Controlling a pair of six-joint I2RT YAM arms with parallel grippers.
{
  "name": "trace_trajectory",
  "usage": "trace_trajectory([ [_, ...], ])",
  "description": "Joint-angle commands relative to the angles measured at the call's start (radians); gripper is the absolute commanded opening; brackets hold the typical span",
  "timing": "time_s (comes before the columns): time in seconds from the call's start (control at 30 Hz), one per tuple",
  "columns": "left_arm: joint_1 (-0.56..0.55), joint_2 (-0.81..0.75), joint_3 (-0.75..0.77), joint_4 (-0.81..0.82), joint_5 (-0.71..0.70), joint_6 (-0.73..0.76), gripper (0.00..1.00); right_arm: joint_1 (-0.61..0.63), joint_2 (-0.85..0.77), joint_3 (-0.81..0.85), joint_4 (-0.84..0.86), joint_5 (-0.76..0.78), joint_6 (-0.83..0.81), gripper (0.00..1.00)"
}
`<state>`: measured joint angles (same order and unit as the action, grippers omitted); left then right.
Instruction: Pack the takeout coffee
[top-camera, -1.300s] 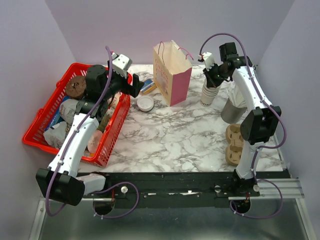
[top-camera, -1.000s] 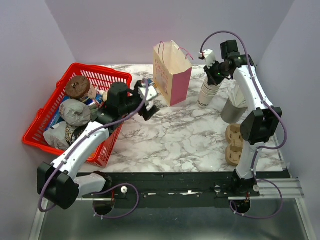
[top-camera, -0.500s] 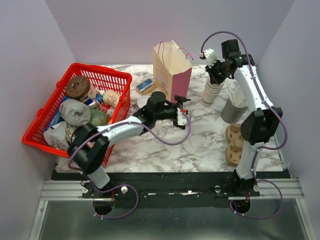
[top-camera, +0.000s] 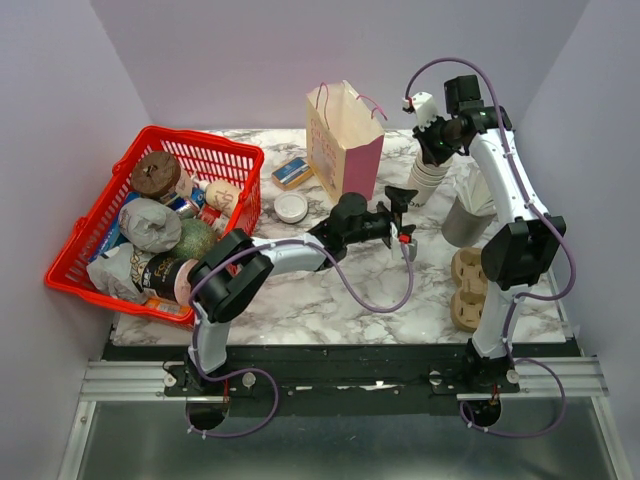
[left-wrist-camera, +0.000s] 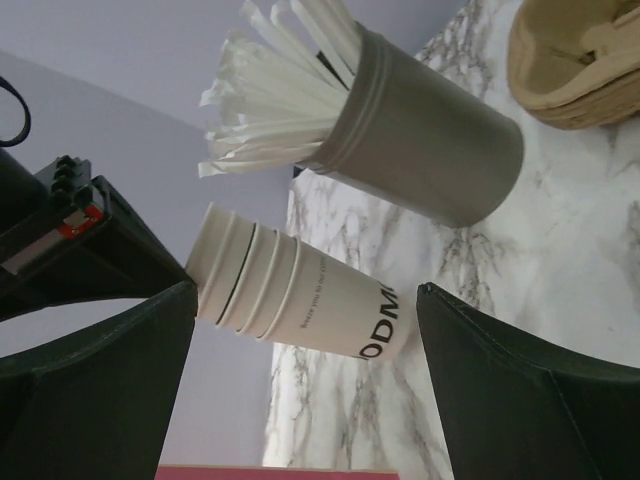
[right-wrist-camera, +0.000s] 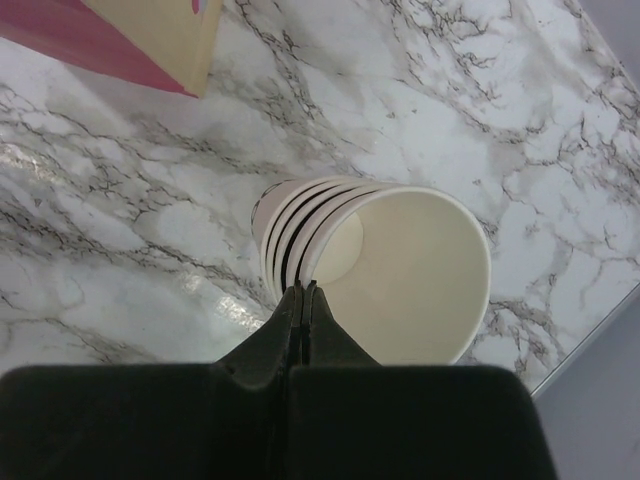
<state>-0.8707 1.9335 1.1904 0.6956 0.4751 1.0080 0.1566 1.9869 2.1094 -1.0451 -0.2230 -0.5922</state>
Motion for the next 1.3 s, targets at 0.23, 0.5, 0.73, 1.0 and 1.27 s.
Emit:
trace_trajectory([
  [0.23, -0.014, 0.133, 0.175, 0.030, -0.220, 0.089, 0.99, 0.011, -0.022, 0.001, -0.006, 0.027, 0.097, 0.01],
  [0.5, -0.030, 0.219, 0.281, -0.044, -0.286, 0.112, 0.99, 0.037, -0.031, -0.009, -0.007, 0.053, 0.124, 0.01],
  [0.73, -0.040, 0.280, 0.371, -0.116, -0.391, 0.112, 0.99, 0.052, -0.051, -0.025, -0.004, 0.091, 0.131, 0.01],
  [1.0, -0.053, 0.311, 0.396, -0.143, -0.418, 0.107, 0.99, 0.069, -0.068, -0.042, -0.003, 0.106, 0.134, 0.01],
  [1.27, -0.053, 0.343, 0.420, -0.150, -0.441, 0.115, 0.99, 0.078, -0.079, -0.048, -0.001, 0.120, 0.129, 0.01],
])
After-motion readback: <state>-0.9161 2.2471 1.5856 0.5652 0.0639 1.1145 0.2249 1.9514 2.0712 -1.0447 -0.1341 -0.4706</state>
